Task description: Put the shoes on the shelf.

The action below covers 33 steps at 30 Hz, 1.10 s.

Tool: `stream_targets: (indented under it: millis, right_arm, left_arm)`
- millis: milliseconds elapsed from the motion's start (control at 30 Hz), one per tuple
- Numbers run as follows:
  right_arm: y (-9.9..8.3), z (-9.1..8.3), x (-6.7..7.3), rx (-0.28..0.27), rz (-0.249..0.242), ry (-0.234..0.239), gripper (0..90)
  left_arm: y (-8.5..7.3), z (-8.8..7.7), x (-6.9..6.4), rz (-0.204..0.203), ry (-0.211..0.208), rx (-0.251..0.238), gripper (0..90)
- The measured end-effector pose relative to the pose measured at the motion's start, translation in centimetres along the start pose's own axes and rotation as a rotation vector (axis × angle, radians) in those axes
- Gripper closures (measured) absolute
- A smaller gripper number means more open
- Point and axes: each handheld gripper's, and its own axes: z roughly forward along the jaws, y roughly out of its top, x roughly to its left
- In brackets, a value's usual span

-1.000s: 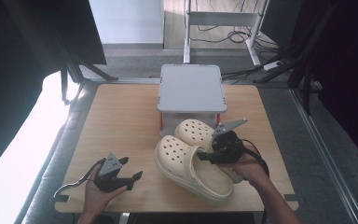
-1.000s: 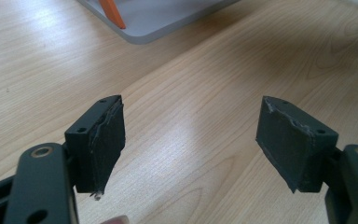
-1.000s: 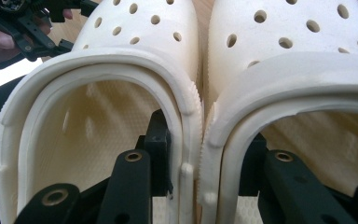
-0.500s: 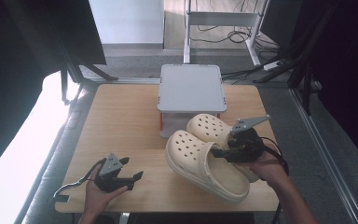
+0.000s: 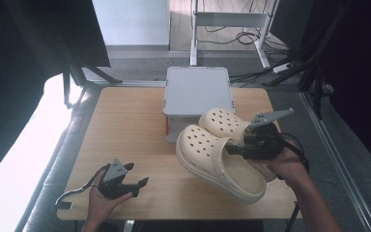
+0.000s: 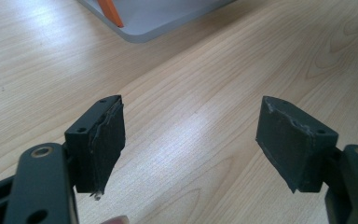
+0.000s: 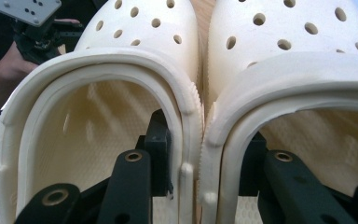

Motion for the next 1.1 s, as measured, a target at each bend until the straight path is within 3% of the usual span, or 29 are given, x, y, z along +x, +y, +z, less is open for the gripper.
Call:
stream_targets:
  millis: [600, 1100]
  right_arm:
    - [1.7, -1.0, -1.0, -0.033, 0.008, -0.011, 66.0]
    - [4.1, 0.0, -4.0, -0.049, 0.045, -0.019, 66.1]
  left_arm:
    - [0.0, 0.1, 0.0, 0.001, 0.0, 0.004, 24.4]
    - [0.0, 0.0, 0.0, 0.002, 0.0, 0.009, 24.4]
